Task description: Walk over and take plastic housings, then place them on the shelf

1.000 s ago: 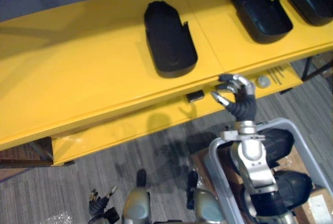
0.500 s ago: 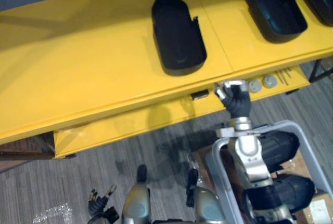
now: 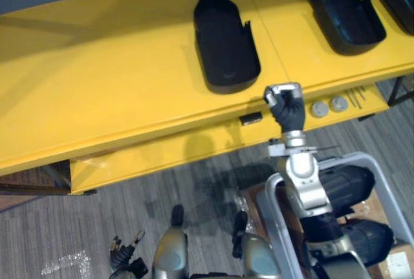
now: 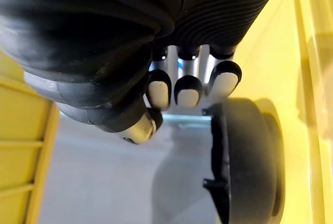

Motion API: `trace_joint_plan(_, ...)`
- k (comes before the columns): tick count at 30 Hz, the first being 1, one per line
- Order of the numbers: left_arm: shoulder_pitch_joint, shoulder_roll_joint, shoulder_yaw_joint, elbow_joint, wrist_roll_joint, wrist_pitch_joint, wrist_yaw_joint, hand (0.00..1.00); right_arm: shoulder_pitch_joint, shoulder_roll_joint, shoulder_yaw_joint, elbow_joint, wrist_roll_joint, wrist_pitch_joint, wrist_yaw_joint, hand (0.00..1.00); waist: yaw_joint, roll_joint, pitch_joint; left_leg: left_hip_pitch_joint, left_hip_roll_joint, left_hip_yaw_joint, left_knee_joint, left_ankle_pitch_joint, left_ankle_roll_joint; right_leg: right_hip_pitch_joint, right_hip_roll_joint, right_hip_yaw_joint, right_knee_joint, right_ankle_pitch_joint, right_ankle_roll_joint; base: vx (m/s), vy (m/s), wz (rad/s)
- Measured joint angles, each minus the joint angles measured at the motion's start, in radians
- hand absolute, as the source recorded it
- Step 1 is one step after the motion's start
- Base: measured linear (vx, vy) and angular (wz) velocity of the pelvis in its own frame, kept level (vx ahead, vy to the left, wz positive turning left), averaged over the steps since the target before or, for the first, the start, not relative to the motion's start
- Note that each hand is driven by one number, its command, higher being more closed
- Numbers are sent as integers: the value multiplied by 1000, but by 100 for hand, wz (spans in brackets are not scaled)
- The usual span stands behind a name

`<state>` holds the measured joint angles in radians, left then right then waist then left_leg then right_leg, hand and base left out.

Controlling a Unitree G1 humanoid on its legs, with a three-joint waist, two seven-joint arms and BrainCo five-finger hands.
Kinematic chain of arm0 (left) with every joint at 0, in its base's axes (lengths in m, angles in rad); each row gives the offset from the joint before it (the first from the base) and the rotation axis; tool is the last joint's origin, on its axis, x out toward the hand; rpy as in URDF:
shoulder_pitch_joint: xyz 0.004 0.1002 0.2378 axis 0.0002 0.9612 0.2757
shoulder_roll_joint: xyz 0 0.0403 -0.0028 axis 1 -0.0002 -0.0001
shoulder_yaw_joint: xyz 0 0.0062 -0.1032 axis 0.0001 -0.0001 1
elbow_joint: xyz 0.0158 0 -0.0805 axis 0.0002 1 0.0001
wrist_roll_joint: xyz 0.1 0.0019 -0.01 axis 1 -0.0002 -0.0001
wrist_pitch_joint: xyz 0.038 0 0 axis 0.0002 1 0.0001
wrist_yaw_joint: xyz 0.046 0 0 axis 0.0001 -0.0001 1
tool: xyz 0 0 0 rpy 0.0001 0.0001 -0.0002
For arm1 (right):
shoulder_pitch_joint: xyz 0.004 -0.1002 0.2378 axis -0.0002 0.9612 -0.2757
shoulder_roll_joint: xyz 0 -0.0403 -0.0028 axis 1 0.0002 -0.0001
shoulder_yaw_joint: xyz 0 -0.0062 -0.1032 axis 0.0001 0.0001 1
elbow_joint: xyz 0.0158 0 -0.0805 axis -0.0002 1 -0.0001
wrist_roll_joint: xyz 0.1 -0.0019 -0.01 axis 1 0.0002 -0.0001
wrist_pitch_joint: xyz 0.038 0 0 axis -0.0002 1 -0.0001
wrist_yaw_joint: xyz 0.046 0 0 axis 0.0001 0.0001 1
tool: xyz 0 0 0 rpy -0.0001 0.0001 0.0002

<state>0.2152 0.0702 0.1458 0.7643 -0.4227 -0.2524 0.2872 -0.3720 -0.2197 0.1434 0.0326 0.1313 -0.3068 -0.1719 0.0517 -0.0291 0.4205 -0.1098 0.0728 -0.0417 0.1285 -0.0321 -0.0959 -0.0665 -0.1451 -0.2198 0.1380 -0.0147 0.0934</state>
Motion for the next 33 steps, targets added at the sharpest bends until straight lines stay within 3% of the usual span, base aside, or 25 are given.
trace_joint_plan(19, 0, 0, 41, -11, 13, 22, -28, 0, -130, -11, 19, 119, 3, 2, 47, 100, 44, 4, 2, -14, 0, -30, 20, 0, -1, 13, 1, -28, 6, -5, -4, -8, -1, 4)
trace_joint_plan(26, 0, 0, 42, -21, 38, 39, -29, 0, -157, -12, 36, 149, 4, 42, 61, 100, 47, 4, 2, -15, 0, -31, 20, 0, -1, 13, 1, -29, 6, -5, -4, 0, 0, 0)
trace_joint_plan(33, 0, 0, 42, -22, 39, 41, -29, 0, -166, -13, 37, 190, 13, 50, 59, 100, 48, 5, 3, -15, 0, -31, 20, 0, -1, 13, 1, -29, 6, -7, -5, 0, 0, 0)
